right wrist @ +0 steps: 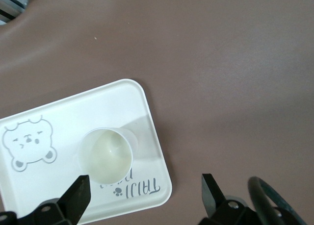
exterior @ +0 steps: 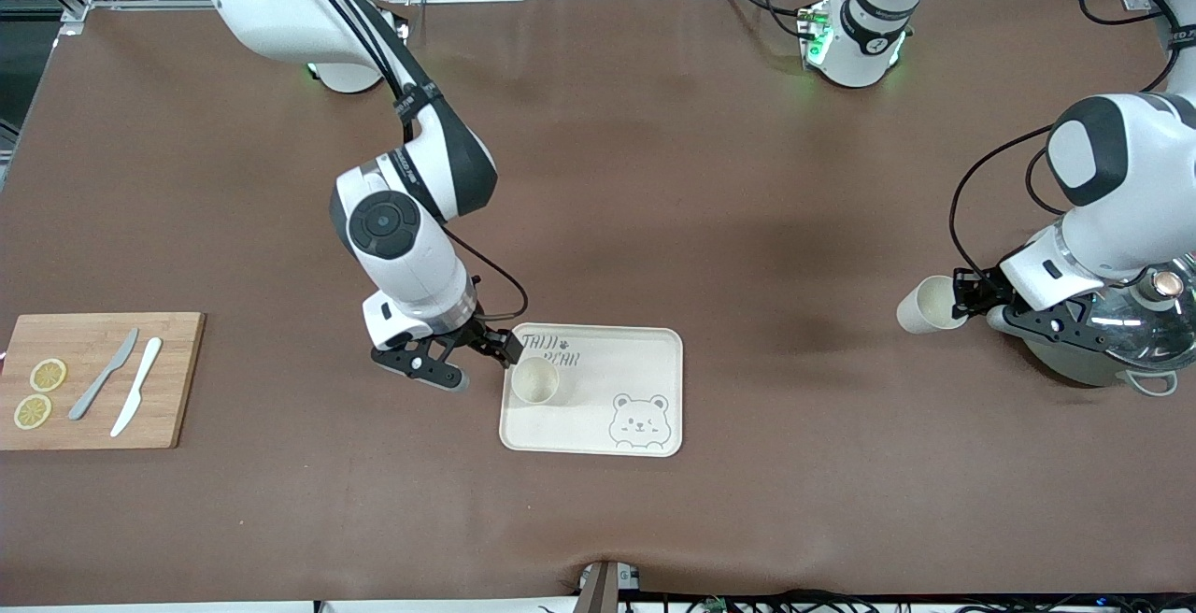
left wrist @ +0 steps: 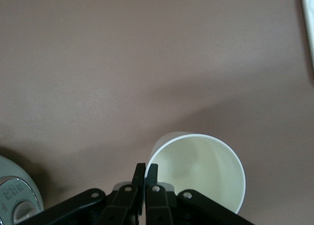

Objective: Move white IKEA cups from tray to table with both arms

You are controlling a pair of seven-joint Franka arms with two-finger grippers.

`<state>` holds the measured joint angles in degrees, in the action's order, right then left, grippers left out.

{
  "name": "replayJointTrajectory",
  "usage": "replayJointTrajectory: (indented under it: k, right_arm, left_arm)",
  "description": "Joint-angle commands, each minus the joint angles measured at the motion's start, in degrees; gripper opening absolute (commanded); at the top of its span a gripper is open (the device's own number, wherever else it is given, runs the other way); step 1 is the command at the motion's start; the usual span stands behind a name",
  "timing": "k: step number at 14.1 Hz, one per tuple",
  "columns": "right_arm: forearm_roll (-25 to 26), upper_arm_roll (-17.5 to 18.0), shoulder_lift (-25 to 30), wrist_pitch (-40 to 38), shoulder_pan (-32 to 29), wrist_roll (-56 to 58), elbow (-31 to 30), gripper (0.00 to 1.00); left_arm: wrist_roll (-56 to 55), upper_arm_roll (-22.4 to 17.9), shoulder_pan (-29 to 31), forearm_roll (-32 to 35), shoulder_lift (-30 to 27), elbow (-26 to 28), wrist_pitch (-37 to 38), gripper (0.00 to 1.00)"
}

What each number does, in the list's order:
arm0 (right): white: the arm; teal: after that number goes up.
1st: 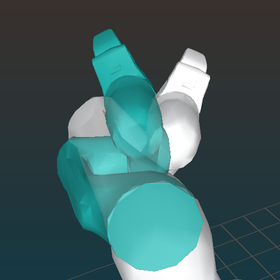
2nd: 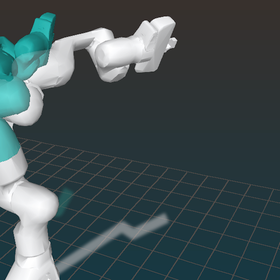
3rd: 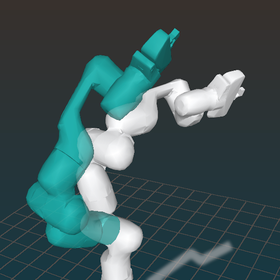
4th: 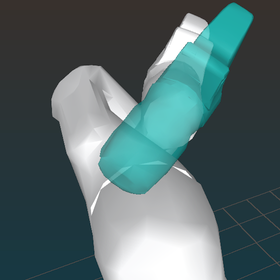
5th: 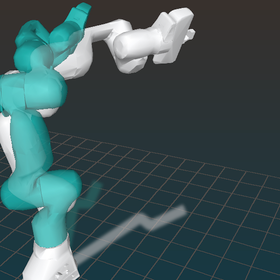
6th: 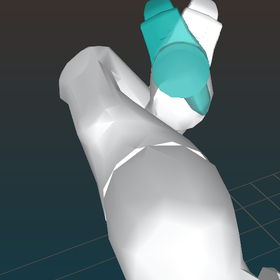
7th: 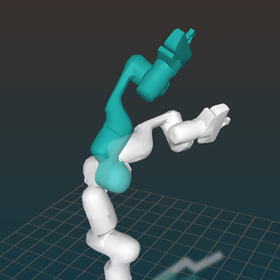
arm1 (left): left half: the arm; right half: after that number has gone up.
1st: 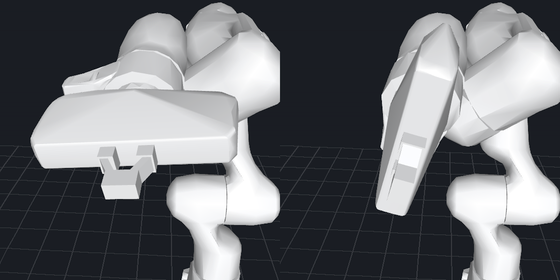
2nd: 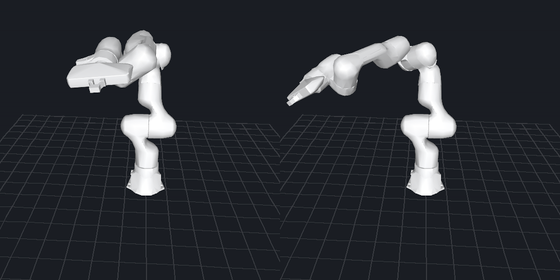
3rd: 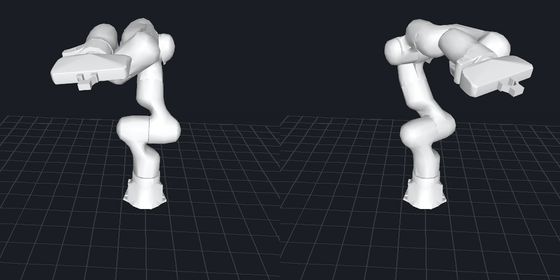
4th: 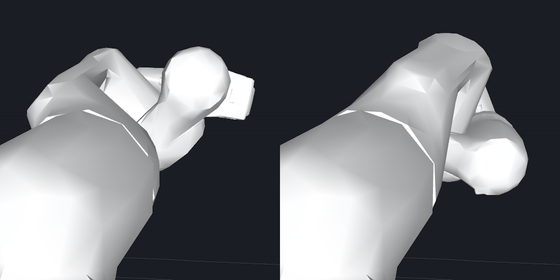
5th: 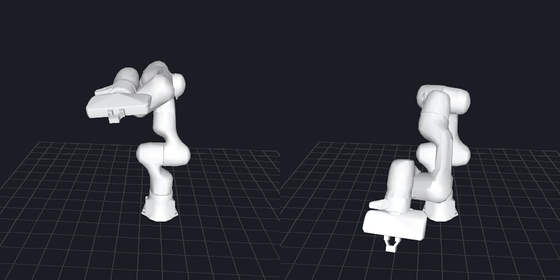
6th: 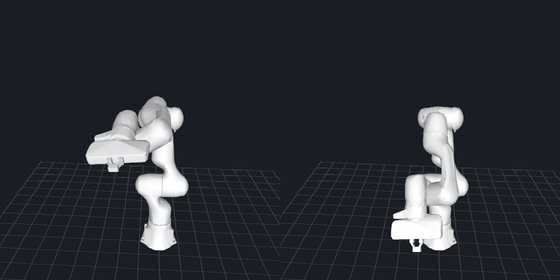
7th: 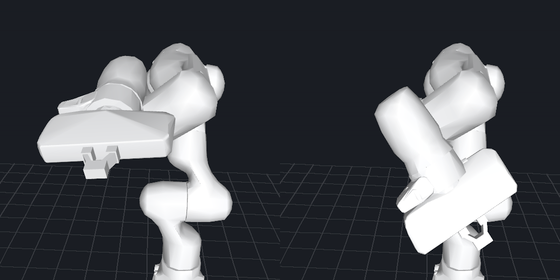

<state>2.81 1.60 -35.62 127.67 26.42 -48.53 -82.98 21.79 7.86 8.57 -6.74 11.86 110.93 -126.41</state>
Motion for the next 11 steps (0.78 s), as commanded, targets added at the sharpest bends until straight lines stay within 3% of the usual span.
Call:
replayJointTrajectory:
  k: [1, 5, 11]
  right_arm:
    - [2.89, -0.46, -3.30, 2.57, 0.57, -1.21, 2.12, 1.00]
    - [3.07, -0.46, -6.65, 5.56, 1.53, -1.65, 2.29, 1.00]
    - [3.07, -0.46, -8.76, 9.26, 1.62, -1.65, 2.29, 1.00]
  left_arm:
    - [3.86, 0.40, 1.89, -2.39, -2.99, 7.00, -5.67, 0.00]
    - [10.01, 0.40, 3.91, -6.87, -3.07, 12.72, -11.65, 0.00]
    - [16.08, 0.40, 7.16, -8.28, -4.74, 20.36, -18.33, 0.00]
